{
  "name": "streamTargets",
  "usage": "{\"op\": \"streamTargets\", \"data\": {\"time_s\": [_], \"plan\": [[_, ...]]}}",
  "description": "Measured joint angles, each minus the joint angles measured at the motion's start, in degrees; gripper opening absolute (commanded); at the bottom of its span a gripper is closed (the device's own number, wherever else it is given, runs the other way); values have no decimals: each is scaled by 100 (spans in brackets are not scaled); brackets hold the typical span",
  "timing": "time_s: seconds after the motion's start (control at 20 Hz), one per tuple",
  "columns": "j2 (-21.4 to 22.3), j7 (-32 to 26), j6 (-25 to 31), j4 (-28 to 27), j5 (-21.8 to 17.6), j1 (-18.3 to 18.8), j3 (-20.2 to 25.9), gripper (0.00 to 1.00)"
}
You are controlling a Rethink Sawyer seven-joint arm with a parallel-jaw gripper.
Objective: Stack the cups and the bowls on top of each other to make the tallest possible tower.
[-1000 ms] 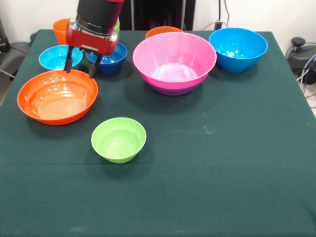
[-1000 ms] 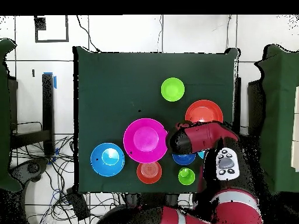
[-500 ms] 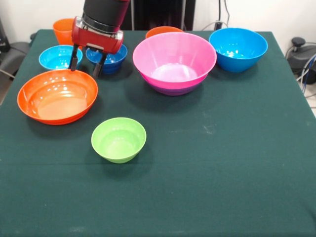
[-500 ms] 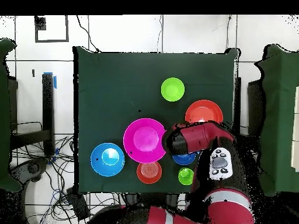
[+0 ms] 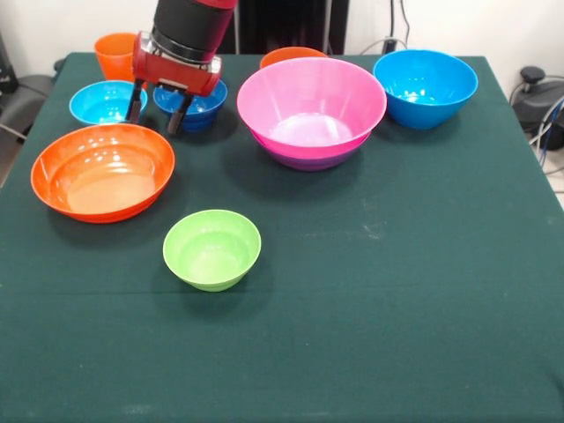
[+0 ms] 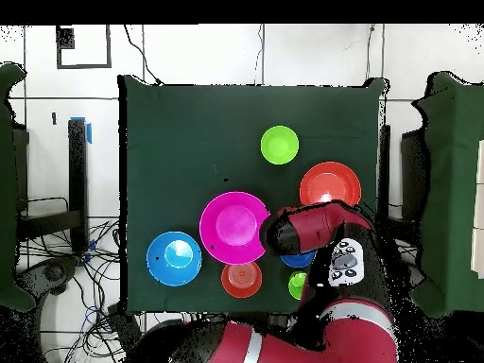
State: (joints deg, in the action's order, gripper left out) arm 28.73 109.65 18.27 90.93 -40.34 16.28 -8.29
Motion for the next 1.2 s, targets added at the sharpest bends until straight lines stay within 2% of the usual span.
{"op": "streamTargets", "data": {"time_s": [1.2], "plan": [[-52, 0, -115, -1, 0, -72, -189, 100]]}}
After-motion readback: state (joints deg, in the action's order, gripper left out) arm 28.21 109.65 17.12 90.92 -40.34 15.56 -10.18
